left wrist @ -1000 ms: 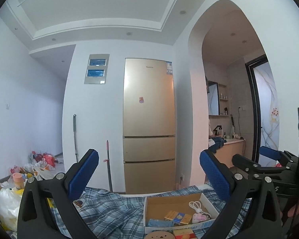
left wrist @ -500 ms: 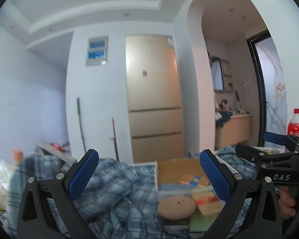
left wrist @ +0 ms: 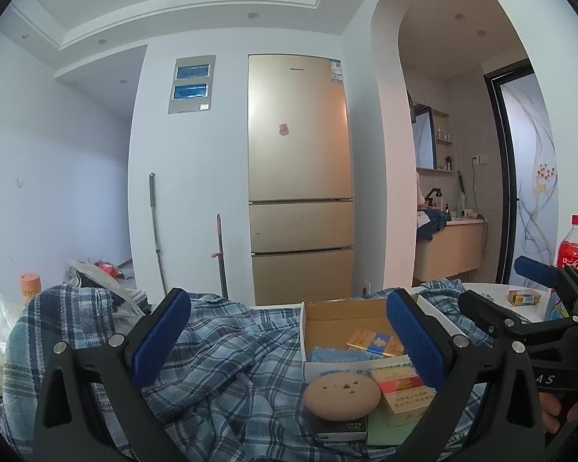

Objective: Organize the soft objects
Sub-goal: 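Move both open tools toward the wooden disc and cigarette pack, then grasp the red-and-gold cigarette pack with the right tool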

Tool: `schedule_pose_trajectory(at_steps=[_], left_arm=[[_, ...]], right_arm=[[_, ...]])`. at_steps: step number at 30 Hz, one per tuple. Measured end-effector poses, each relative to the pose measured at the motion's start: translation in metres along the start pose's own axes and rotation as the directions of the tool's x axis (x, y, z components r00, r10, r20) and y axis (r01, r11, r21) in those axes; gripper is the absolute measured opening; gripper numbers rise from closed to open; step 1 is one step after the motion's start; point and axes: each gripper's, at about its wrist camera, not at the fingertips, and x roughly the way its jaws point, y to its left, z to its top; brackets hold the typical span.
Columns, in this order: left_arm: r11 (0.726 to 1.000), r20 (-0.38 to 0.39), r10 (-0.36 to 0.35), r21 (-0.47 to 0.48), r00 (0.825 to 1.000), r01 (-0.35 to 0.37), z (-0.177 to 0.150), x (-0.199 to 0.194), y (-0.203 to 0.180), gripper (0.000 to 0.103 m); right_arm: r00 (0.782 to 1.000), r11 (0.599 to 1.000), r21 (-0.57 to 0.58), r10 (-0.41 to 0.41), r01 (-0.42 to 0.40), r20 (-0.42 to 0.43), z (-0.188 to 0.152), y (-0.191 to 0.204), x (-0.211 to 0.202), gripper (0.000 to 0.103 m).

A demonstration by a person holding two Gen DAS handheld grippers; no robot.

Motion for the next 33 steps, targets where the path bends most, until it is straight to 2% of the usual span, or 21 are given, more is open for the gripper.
schedule_pose_trajectory(at_steps=[7, 11, 14, 19, 22, 23, 28, 33], left_arm=[[1.000, 0.014, 0.007, -0.003, 1.000, -0.007, -0.002, -0.001, 0.000, 0.103], [1.000, -0.013, 0.026, -0.002, 1.000, -0.026, -0.005, 0.005, 0.000, 0.103], [0.997, -0.053, 0.079, 0.013, 0.995, -0.079, -0.008, 0.013, -0.002, 0.103], [0.997, -0.085, 0.074, 0.011, 0.994, -0.073, -0.011, 0.020, -0.001, 0.103], [0.997, -0.110, 0.072, 0.020, 0.991, -0.070, -0.014, 0.024, -0.001, 0.103], [0.997, -0.105, 0.072, 0.018, 0.992, -0.070, -0.014, 0.023, -0.001, 0.103], [0.998, -0.087, 0.061, 0.010, 0.994, -0.060, -0.013, 0.018, 0.001, 0.103], [0.999, -0.110, 0.043, 0.000, 0.993, -0.043, -0.011, 0.022, 0.003, 0.103]], right_arm=[[1.000, 1.000, -0.007, -0.008, 0.008, -0.021, 0.000, 0.002, 0.003, 0.103], [0.999, 1.000, 0.012, -0.020, 0.021, -0.039, -0.001, -0.002, 0.007, 0.103], [0.998, 0.999, 0.015, -0.041, 0.041, -0.045, -0.001, -0.004, 0.008, 0.103], [0.996, 0.999, 0.014, -0.036, 0.037, -0.083, -0.001, -0.004, 0.014, 0.103], [0.991, 0.994, -0.005, -0.110, 0.110, -0.077, -0.001, -0.005, 0.013, 0.103], [0.991, 0.994, -0.008, -0.112, 0.112, -0.076, -0.001, -0.005, 0.013, 0.103], [0.990, 0.997, -0.014, -0.082, 0.081, -0.110, -0.001, -0.006, 0.017, 0.103], [0.992, 0.998, -0.006, -0.064, 0.064, -0.107, -0.001, -0.006, 0.015, 0.103]])
